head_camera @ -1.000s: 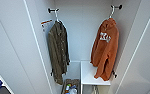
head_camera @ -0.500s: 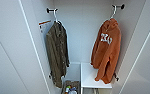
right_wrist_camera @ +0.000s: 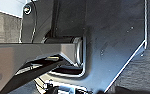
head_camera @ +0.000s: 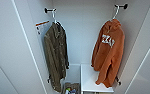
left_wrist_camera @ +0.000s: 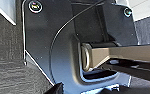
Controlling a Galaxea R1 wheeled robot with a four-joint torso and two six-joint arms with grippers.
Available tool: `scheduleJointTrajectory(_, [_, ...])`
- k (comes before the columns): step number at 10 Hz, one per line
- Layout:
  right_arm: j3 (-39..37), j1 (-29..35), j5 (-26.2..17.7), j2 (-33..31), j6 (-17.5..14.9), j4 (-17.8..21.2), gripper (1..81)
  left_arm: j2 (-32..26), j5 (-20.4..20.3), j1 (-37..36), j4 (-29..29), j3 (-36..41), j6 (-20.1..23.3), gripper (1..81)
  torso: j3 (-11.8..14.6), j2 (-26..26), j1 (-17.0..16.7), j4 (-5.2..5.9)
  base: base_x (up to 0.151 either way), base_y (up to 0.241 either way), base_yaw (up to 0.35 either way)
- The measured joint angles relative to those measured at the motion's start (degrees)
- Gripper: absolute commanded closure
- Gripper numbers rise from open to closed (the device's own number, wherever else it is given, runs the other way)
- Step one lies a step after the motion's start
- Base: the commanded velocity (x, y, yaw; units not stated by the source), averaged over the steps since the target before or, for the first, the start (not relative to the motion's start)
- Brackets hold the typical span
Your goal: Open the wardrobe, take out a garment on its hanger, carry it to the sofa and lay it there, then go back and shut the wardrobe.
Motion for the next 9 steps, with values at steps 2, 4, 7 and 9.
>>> scheduleJointTrajectory(2, [-1.29,0.0,0.0,0.35,0.0,0.0,1.0,0.67,0.0,-0.02,0.07,-1.23,0.0,1.0,0.0,0.0,-0.02,0.0,0.126,0.0,0.0])
scheduleJointTrajectory(4, [-2.04,0.01,0.0,0.78,0.0,0.0,1.0,2.9,0.0,-0.2,0.22,-4.83,0.29,1.0,0.0,0.0,0.0,0.0,0.126,0.0,0.0])
scheduleJointTrajectory(7, [-2.07,0.0,-0.04,1.05,0.0,0.0,1.0,4.8,0.05,-0.3,0.52,-7.9,1.32,1.0,0.0,0.0,0.0,0.0,0.126,0.0,0.0])
scheduleJointTrajectory(9, [-2.07,0.0,-0.04,1.05,0.0,0.0,1.0,4.75,0.05,-0.33,0.57,-7.9,1.34,1.0,0.0,0.0,0.0,0.0,0.12,0.0,0.0])
